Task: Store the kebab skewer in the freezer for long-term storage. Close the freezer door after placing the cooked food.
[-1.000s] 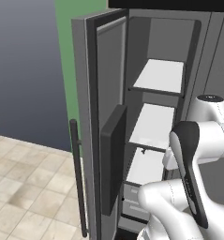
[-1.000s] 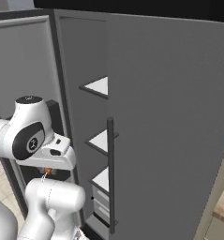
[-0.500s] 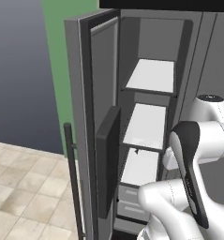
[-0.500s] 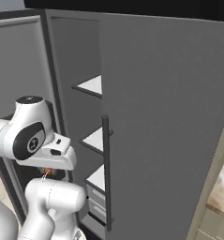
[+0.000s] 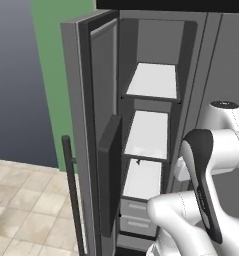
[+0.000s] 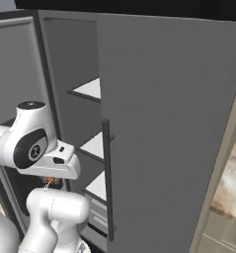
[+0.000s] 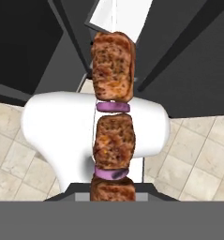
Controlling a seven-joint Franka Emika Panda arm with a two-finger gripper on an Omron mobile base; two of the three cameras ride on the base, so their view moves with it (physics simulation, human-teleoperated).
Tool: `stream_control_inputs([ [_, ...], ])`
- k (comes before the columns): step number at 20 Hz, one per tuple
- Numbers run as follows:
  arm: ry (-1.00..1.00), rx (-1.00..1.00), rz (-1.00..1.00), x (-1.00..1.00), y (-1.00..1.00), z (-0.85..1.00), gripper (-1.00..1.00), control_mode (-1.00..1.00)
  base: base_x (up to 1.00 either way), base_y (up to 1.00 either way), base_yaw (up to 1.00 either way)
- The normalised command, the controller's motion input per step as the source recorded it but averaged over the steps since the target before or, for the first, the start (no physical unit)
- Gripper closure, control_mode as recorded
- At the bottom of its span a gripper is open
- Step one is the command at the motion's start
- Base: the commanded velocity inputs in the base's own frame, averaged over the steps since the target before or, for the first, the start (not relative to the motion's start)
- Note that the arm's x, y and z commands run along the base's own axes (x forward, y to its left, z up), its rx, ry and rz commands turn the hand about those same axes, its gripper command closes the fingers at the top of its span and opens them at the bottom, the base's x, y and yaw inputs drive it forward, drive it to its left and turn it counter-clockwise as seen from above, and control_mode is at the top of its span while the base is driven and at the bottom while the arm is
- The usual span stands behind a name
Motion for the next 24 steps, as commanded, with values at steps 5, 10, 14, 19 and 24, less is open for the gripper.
stream_control_inputs([
  [5,0.00,0.00,0.00,0.00,0.00,0.00,1.00,1.00,0.00,0.00,-0.05],
  [10,0.00,0.00,0.00,0.00,0.00,0.00,1.00,1.00,0.00,0.03,0.00],
  [14,0.00,0.00,0.00,0.00,0.00,0.00,1.00,1.00,0.00,0.07,0.00],
  [19,0.00,0.00,0.00,0.00,0.00,0.00,1.00,1.00,0.00,0.03,0.00],
  [24,-0.04,0.00,-0.02,0.00,0.02,0.00,1.00,-1.00,0.00,0.07,-0.01],
])
